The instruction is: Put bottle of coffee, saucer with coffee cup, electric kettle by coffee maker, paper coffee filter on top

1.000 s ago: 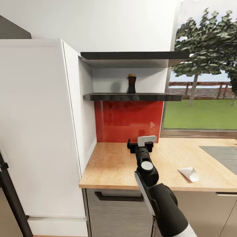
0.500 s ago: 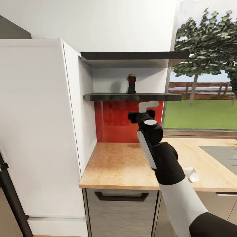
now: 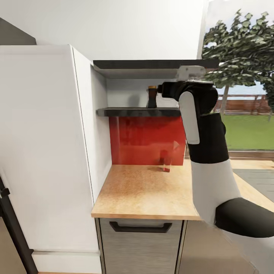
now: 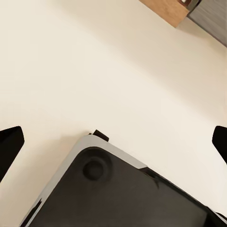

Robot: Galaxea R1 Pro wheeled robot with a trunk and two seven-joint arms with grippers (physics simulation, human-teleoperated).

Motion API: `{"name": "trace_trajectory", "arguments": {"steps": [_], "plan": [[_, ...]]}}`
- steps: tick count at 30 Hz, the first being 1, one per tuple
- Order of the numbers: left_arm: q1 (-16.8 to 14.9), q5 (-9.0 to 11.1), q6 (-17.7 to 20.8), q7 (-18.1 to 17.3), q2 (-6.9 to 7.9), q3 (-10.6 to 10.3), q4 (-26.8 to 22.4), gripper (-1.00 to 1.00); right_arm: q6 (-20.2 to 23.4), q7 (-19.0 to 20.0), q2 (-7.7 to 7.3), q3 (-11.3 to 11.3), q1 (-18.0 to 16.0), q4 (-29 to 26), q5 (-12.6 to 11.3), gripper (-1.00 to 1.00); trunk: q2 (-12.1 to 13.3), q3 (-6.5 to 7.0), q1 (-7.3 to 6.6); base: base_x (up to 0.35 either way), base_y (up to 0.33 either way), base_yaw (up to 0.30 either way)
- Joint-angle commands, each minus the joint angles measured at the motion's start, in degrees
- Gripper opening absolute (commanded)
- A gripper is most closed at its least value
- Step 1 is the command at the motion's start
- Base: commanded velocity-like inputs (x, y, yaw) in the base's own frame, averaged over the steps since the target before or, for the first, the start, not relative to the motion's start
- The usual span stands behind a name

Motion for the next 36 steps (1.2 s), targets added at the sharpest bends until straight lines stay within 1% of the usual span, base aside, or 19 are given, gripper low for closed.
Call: {"name": "trace_trajectory", "arguments": {"steps": [1,3,5,9,10,11,12,14,15,19,20,21,22,23,25,28,33,35,36], "plan": [[-0.02,0.61,-0.15,-0.32,0.02,-0.43,0.08,1.0,0.13,-0.6,0.0,-0.7,-1.55,1.14,-1.16,1.0,-0.04,-0.03,0.02,0.0,0.0,0.0],[-0.02,0.62,-0.15,-0.32,0.01,-0.44,0.08,1.0,0.13,-0.62,0.0,-1.54,-4.54,3.89,-2.31,1.0,-0.04,-0.03,0.02,0.0,0.0,0.0],[-0.02,0.62,-0.15,-0.32,-0.03,-0.44,0.08,1.0,0.13,-0.64,0.0,-2.07,-7.29,6.46,-2.94,1.0,-0.04,-0.03,0.02,0.0,0.0,0.0],[-0.02,0.62,-0.15,-0.32,-0.05,-0.44,0.08,1.0,0.13,-0.68,0.0,-2.87,-10.81,9.71,-3.31,1.0,-0.04,-0.03,0.02,0.0,0.0,0.0],[-0.02,0.62,-0.15,-0.32,-0.05,-0.44,0.08,1.0,0.13,-0.68,0.0,-3.07,-12.68,11.81,-3.4,1.0,-0.04,-0.03,0.02,0.0,0.0,0.0],[-0.02,0.62,-0.15,-0.32,-0.06,-0.44,0.08,1.0,0.13,-0.68,0.0,-3.11,-13.34,12.59,-3.45,1.0,-0.04,-0.03,0.02,0.0,0.0,0.0],[-0.02,0.62,-0.15,-0.32,-0.06,-0.44,0.08,1.0,0.13,-0.67,0.0,-3.28,-14.72,14.41,-3.62,1.0,-0.04,-0.03,0.02,0.0,0.0,0.0],[-0.02,0.57,-0.18,-0.32,-0.06,-0.44,0.08,1.0,0.13,-0.66,0.0,-4.36,-17.82,19.08,-4.87,1.0,-0.04,-0.03,0.02,0.0,0.0,0.0],[-0.02,0.56,-0.19,-0.32,-0.06,-0.44,0.08,1.0,0.13,-0.67,0.0,-4.65,-18.73,20.55,-5.42,1.0,-0.04,-0.03,0.02,0.0,0.0,0.0],[-0.02,0.6,-0.2,-0.32,-0.06,-0.44,0.11,1.0,0.13,-1.15,0.0,-5.63,-24.99,33.33,-10.56,1.0,-0.04,-0.03,0.02,0.0,0.0,0.0],[-0.02,0.61,-0.2,-0.32,-0.06,-0.44,0.13,1.0,0.13,-1.48,0.0,-5.71,-26.29,36.51,-11.37,1.0,-0.04,-0.03,0.02,0.0,0.0,0.0],[-0.02,0.61,-0.21,-0.32,-0.06,-0.44,0.14,1.0,-0.22,-1.62,0.0,-5.73,-26.86,38.04,-11.66,1.0,-0.04,-0.03,0.02,0.0,0.0,0.0],[-0.02,0.61,-0.19,-0.32,-0.06,-0.44,0.15,1.0,-1.41,-1.82,0.0,-5.77,-27.92,40.99,-12.09,1.0,-0.04,-0.03,0.02,0.0,0.0,0.0],[-0.02,0.56,-0.16,-0.32,-0.06,-0.44,0.16,1.0,-4.88,-1.96,0.0,-5.79,-30.09,47.75,-12.75,1.0,-0.04,-0.03,0.02,0.0,0.0,0.0],[-0.02,0.5,-0.16,-0.32,-0.06,-0.44,0.16,1.0,-6.98,-1.81,0.0,-5.77,-31.14,50.88,-12.92,1.0,-0.04,-0.03,0.02,0.0,0.0,0.0],[-0.02,0.47,-0.15,-0.32,-0.04,-0.44,0.16,1.0,-9.61,-1.66,0.0,-5.75,-32.67,53.86,-12.92,1.0,-0.04,-0.03,0.02,0.0,0.0,0.0],[-0.02,0.31,-0.15,-0.32,0.08,-0.44,0.16,1.0,-12.98,-1.24,0.0,-5.55,-33.35,55.14,-12.49,1.0,-0.04,-0.03,0.02,0.0,0.0,0.0],[-0.02,0.18,-0.15,-0.32,0.23,-0.44,0.18,1.0,-13.9,-0.7,0.0,-5.1,-33.44,55.34,-12.35,1.0,-0.04,-0.03,0.02,0.0,0.0,0.0],[-0.02,0.12,-0.13,-0.32,0.66,-0.44,0.21,1.0,-14.69,-0.3,0.0,-4.35,-33.48,55.41,-12.28,1.0,-0.04,-0.03,0.02,0.0,0.0,0.0]]}}
